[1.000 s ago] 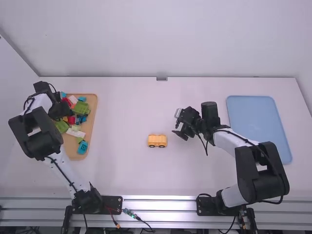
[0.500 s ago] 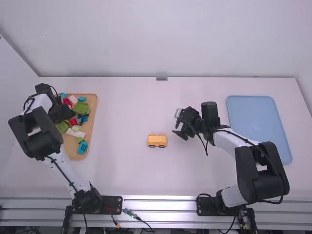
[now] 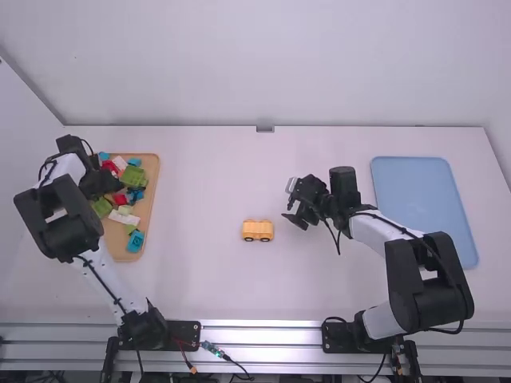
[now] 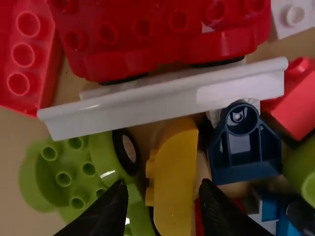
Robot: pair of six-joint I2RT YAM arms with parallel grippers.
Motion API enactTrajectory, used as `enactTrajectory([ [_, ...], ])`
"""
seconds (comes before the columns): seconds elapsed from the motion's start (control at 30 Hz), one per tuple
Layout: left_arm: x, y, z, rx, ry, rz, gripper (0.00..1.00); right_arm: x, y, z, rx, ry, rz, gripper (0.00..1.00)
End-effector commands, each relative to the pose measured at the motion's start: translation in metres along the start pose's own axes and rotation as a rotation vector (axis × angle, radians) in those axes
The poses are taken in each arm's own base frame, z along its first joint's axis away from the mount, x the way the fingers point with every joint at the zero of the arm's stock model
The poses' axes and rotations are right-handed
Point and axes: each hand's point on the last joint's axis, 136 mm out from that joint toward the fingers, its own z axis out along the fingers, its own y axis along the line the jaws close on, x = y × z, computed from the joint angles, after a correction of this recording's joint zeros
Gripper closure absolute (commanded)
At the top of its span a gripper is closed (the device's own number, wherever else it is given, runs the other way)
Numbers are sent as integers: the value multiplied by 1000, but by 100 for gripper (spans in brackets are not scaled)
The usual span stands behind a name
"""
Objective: Assemble lego blocks to make yellow taxi
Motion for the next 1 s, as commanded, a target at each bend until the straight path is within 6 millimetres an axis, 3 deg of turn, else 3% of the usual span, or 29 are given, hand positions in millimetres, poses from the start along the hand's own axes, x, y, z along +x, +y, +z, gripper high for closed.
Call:
enactTrajectory([
  [0.0,11,-2,12,18,34,-3,64,-10,-4,-4,12,-19,-11,1],
  [0.47,17,-3,16,20,41,-4,71,-10,-4,-4,11,-19,-11,1],
  [0.97,32,-5,30,20,59,-11,66,-9,-2,-4,7,-15,-7,1],
])
